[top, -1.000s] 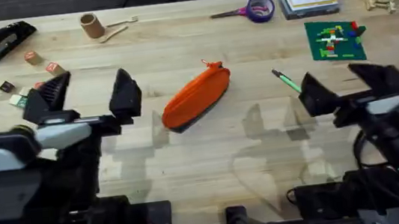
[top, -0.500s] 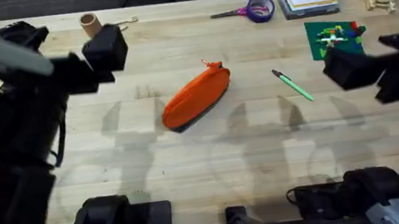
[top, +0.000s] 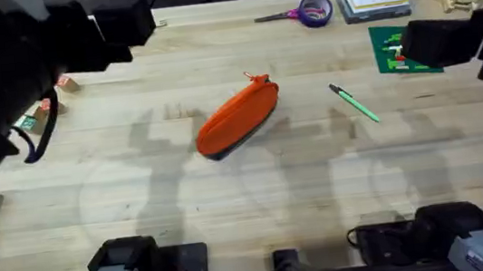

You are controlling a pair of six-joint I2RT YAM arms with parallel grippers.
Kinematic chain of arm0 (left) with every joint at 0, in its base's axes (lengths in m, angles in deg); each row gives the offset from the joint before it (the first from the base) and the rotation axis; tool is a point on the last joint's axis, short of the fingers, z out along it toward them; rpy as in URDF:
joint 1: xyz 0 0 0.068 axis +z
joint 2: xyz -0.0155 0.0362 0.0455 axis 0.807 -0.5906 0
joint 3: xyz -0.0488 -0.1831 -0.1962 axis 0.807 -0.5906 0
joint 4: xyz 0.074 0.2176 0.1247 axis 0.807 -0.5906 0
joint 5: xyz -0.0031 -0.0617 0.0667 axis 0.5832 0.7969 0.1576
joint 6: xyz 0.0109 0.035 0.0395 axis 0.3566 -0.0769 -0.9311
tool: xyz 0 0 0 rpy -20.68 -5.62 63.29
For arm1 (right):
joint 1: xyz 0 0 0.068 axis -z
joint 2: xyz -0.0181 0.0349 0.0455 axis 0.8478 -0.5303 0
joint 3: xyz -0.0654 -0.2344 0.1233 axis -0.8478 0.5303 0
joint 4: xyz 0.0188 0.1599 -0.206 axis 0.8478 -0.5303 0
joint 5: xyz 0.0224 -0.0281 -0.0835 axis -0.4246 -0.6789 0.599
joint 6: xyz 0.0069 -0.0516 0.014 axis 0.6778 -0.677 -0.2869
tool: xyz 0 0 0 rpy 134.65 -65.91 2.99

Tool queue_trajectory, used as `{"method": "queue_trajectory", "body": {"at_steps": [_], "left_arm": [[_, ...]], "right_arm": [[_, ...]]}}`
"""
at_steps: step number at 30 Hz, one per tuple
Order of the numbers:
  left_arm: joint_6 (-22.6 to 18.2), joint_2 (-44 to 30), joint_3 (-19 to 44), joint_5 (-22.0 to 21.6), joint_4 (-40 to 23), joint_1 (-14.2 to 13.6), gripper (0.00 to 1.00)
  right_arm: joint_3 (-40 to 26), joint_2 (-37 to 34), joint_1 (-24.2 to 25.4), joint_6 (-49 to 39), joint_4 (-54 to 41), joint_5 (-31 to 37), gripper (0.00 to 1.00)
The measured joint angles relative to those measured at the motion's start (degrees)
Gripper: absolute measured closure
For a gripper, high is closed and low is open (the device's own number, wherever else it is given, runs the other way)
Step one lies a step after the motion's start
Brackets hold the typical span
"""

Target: Unzip the bag, pick up the pens from the table one at a time and place them inside, then zip the bag closed.

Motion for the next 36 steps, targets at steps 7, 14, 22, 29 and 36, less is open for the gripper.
{"method": "queue_trajectory", "body": {"at_steps": [7,14,22,29,36], "left_arm": [[-0.1,0.0,0.7,5.5,-3.9,0.0,0.007],[-4.0,0.0,0.7,17.5,-13.5,0.0,0.007],[-12.6,0.0,0.7,24.9,-22.9,0.0,0.007],[-18.8,0.0,0.7,28.3,-29.2,0.0,0.007],[-24.0,0.0,1.3,29.2,-34.5,0.0,0.007]], "right_arm": [[-0.3,0.1,0.0,-0.5,-1.4,-0.3,0.003],[-0.3,0.0,0.0,-0.6,-1.7,-1.5,0.003],[-0.3,0.1,0.0,-2.4,-1.7,-1.7,0.003],[-0.3,0.0,0.0,-3.5,-1.7,-1.7,0.003],[-0.3,0.1,0.0,-4.5,-1.7,-1.7,0.004]]}}
